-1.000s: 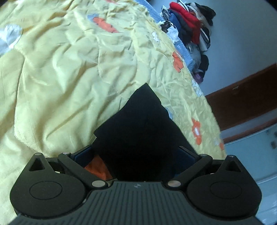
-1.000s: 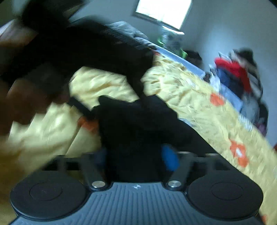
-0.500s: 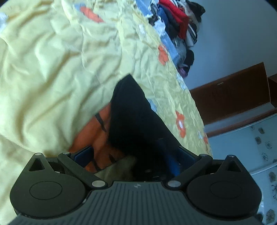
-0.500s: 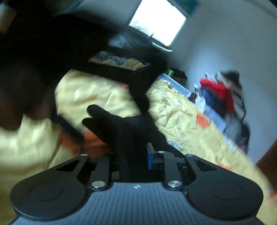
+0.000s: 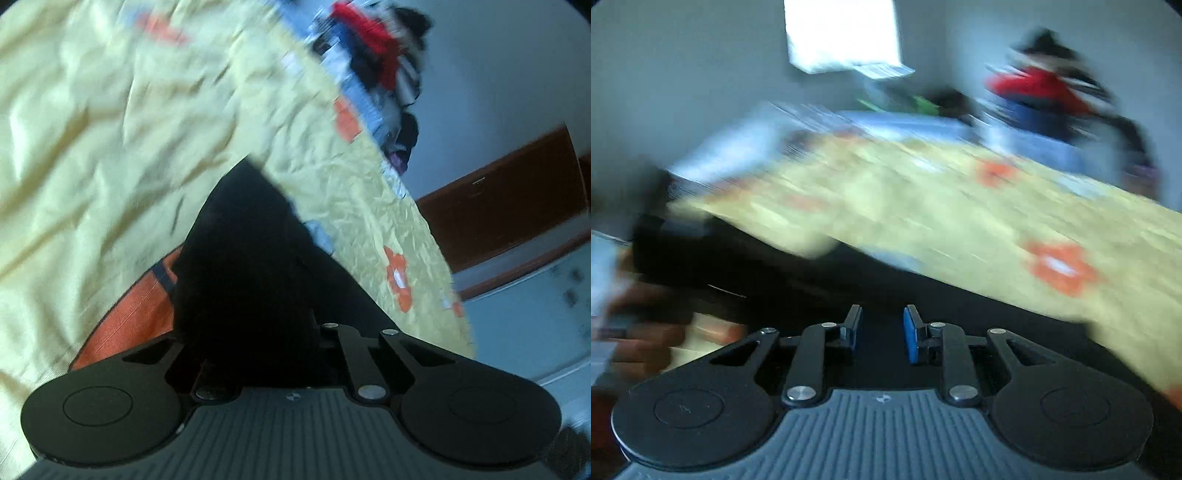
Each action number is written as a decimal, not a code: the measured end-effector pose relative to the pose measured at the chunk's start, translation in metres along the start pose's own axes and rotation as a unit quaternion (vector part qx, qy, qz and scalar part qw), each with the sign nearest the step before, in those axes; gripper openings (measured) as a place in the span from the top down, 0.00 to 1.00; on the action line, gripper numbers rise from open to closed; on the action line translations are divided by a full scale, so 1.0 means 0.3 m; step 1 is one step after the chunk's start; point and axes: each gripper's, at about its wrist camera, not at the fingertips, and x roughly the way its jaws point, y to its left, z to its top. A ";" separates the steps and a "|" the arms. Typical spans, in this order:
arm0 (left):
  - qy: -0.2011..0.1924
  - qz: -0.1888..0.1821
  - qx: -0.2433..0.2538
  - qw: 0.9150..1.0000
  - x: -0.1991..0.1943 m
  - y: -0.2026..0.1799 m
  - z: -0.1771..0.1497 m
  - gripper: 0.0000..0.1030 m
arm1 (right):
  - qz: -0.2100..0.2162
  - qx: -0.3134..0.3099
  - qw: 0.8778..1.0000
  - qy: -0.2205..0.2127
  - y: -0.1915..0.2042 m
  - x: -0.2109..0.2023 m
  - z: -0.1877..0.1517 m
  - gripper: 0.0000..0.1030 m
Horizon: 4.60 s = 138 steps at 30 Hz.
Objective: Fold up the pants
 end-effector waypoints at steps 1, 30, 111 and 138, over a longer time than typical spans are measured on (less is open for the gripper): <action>-0.020 0.012 0.031 0.999 -0.026 -0.040 -0.019 0.89 | -0.020 -0.001 1.000 0.018 -0.006 0.037 -0.012 0.77; 0.037 -0.079 0.404 0.911 0.292 -0.941 -0.807 0.67 | -0.174 0.265 0.943 -0.102 -0.612 -0.629 -0.555 0.52; -0.058 0.073 0.402 0.911 0.223 -0.523 -0.079 0.44 | -0.187 0.215 0.957 -0.052 -0.736 -0.231 -0.168 0.47; -0.103 0.099 0.426 0.894 0.176 -0.471 -0.357 0.01 | -0.170 0.098 0.979 -0.055 -0.365 -0.142 -0.191 0.17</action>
